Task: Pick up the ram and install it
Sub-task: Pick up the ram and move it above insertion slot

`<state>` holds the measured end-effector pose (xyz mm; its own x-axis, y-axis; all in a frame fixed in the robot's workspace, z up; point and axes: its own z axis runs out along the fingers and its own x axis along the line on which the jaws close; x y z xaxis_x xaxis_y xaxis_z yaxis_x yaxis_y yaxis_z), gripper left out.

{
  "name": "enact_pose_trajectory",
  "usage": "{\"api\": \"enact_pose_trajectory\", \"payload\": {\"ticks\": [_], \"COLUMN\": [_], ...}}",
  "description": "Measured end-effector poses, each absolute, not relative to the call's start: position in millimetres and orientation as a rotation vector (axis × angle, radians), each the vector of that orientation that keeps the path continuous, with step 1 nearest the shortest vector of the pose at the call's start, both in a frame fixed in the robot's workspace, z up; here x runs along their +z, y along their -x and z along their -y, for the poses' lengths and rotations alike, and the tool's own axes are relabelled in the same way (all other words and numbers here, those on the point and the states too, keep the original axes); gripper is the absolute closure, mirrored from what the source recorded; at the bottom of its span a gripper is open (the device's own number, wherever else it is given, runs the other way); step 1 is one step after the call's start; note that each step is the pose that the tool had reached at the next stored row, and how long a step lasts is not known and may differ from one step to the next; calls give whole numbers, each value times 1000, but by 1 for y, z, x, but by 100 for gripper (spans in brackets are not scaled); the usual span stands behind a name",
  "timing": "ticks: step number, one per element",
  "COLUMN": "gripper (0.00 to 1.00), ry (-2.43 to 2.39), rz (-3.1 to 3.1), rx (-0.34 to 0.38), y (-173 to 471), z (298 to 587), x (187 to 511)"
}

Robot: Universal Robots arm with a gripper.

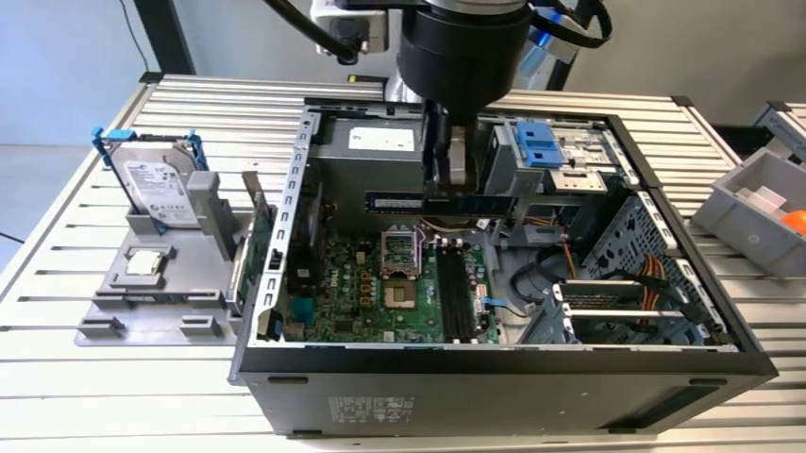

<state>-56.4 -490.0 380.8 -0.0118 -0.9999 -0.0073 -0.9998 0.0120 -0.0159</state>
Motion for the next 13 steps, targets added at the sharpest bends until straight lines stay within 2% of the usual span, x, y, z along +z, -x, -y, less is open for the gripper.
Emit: {"api": "enact_pose_trajectory", "payload": {"ticks": [13], "gripper": [100], "ry": [2183], "rz": [-2237], "rx": [-10], "y": [37], "z": [490], "x": [381]}}
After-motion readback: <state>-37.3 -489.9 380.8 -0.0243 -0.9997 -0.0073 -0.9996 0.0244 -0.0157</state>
